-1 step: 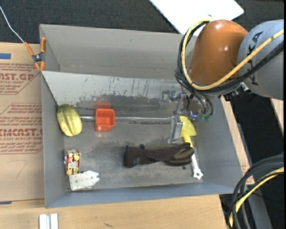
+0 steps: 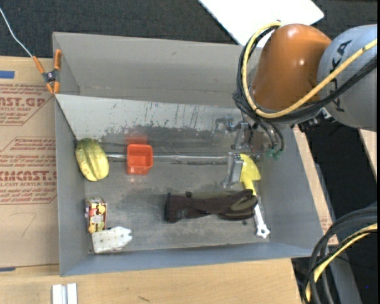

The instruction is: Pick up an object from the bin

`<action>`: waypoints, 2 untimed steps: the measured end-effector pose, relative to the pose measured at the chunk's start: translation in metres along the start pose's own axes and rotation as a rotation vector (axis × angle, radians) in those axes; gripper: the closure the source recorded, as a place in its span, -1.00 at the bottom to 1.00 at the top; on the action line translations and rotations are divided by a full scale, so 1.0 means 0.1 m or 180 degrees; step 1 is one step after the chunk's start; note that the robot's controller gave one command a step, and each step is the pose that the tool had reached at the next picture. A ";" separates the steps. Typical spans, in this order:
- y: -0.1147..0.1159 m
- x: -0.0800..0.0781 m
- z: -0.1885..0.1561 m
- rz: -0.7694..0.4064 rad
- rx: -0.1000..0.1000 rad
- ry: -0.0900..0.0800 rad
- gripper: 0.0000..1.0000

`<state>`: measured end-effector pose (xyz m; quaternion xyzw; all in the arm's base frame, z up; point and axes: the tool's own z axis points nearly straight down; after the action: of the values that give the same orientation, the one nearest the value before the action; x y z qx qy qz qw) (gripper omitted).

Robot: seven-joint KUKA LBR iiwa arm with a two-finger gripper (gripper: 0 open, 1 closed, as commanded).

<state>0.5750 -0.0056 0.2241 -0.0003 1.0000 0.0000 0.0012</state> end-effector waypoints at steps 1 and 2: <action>-0.11 -0.10 0.83 0.0032 0.0000 -0.0004 -1.00; -0.47 -0.02 0.38 0.0405 -0.0004 0.0016 -1.00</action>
Offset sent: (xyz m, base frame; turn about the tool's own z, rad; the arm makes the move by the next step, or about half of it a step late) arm -0.0014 -0.0695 0.0131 0.1961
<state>0.5774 -0.0522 0.1860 0.0633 0.9980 0.0007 -0.0014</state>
